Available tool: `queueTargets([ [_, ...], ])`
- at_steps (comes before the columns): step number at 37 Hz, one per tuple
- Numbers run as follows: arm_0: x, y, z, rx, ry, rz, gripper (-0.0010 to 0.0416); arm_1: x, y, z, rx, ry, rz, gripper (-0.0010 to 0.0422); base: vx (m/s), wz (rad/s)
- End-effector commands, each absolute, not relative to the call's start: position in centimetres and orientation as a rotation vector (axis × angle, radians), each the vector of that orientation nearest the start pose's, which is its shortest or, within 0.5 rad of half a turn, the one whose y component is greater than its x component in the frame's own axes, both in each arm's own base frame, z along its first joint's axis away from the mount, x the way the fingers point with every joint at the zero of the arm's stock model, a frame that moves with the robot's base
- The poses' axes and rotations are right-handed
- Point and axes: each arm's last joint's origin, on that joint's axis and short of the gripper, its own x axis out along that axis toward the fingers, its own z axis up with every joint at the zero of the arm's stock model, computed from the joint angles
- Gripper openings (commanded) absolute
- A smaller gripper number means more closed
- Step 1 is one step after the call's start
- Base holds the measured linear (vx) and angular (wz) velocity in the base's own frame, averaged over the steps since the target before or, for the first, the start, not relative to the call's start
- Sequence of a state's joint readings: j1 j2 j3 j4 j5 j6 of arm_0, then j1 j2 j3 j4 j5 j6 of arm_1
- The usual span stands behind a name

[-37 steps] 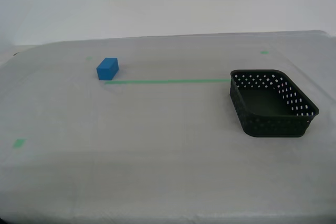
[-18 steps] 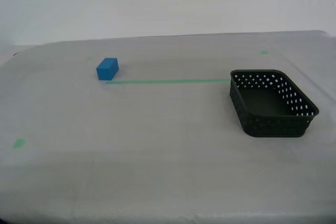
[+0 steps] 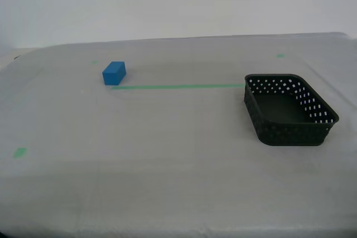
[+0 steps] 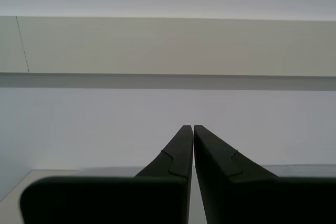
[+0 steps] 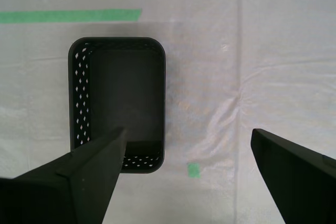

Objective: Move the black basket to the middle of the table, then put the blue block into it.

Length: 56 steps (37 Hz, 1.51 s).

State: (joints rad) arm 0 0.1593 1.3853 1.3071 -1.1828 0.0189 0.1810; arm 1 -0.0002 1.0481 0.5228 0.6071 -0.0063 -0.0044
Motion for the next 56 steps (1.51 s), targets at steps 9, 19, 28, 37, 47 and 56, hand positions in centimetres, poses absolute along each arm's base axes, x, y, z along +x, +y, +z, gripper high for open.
queueTargets([
  [9,24.6,4.5,31.2,0.025,1.251,-0.038,0.0371,22.7,0.0,27.0,-0.003,-0.086,0.006,0.0,0.0,0.0],
  [19,24.7,4.8,31.2,0.036,1.237,-0.039,0.0399,22.7,0.0,27.0,-0.003,-0.086,0.006,0.0,0.0,0.0],
  [28,24.6,4.9,30.4,0.052,1.252,-0.043,0.04,22.7,0.0,27.0,-0.003,-0.086,0.006,0.0,0.0,0.0],
  [37,24.7,5.0,28.5,0.07,1.265,-0.032,0.0401,22.7,0.0,27.0,-0.003,-0.086,0.006,0.0,0.0,0.0],
  [47,24.5,5.1,26.2,0.076,1.29,-0.034,0.0401,22.7,0.0,27.0,-0.003,-0.086,0.006,0.0,0.0,0.0],
  [56,24.5,5.2,24.0,0.107,1.279,-0.013,0.04,22.7,0.0,27.0,-0.003,-0.086,0.006,0.0,0.0,0.0],
])
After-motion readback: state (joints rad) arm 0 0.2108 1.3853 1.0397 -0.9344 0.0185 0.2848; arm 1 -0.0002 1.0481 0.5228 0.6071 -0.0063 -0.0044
